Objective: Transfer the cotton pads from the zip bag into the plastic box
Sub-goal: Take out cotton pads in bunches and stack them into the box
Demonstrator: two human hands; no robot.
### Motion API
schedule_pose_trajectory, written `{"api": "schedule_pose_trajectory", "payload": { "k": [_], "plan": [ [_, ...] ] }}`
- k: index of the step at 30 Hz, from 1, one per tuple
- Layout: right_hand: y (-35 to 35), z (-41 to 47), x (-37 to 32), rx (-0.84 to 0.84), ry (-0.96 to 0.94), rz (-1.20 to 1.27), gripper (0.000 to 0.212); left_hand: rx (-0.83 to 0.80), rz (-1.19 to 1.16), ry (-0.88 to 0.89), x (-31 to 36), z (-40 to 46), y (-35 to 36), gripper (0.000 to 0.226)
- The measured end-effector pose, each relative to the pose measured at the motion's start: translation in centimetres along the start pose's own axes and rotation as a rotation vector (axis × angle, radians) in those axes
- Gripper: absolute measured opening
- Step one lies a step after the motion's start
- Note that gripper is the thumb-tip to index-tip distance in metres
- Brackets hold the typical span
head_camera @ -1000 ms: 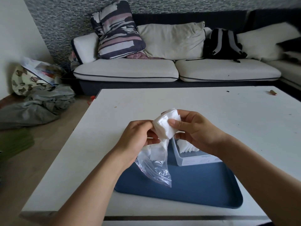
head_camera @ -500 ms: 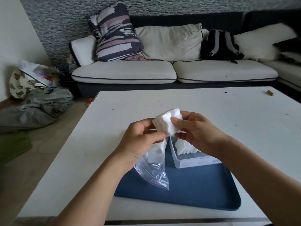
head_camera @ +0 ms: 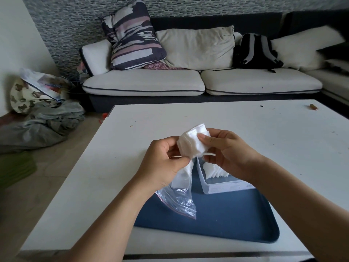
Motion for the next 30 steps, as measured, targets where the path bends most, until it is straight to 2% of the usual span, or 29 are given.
{"api": "schedule_pose_trajectory", "payload": {
  "k": [4, 8, 13, 18, 20, 24, 27, 30],
  "plan": [
    [0.0, 0.1, 0.1, 0.0, 0.018, 0.031, 0.025, 0.016, 0.053, 0.009, -0.1, 0.0, -0.1, 0.031],
    [0.4, 0.0, -0.1, 0.023, -0.065, 0.015, 0.035, 0.069, 0.0, -0.07, -0.5, 0.1, 0.0, 0.018],
    [0.4, -0.6, -0.8, 0.227, -0.278, -0.101, 0.016, 0.15, -0.184, -0.238, -1.1, 0.0, 0.7, 0.027],
    [0.4, -1.1, -1.6, 0.357, -0.382, -0.318, 0.008, 0.2, -0.374, -0.379, -1.4, 0.1, 1.5, 0.025],
    [0.3, -1.2, -1.8, 0.33, -0.364, -0.266, 0.01, 0.223, -0.417, -0.394, -1.6, 0.2, 1.4, 0.024],
    [0.5, -1.1, -1.2, 0.178, -0.166, -0.086, 0.021, 0.182, -0.407, -0.385, -1.3, 0.2, 1.5, 0.026],
    [0.2, -1.1, -0.9, 0.21, -0.154, -0.142, 0.018, 0.099, -0.388, -0.335, -0.7, 0.1, 2.0, 0.034],
    [-0.2, -1.0, -1.0, 0.222, -0.157, -0.155, 0.01, 0.076, -0.399, -0.316, -0.3, 0.1, 2.3, 0.032]
  ]
}}
Point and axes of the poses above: each hand's wrist, its own z-axis towards the middle knuckle, its own y-axis out of the palm, x = y × z, the point moved 5 cm from there along z, towards the middle knuckle, and after that the axes turned 4 degrees about z, right-handed, at the moved point
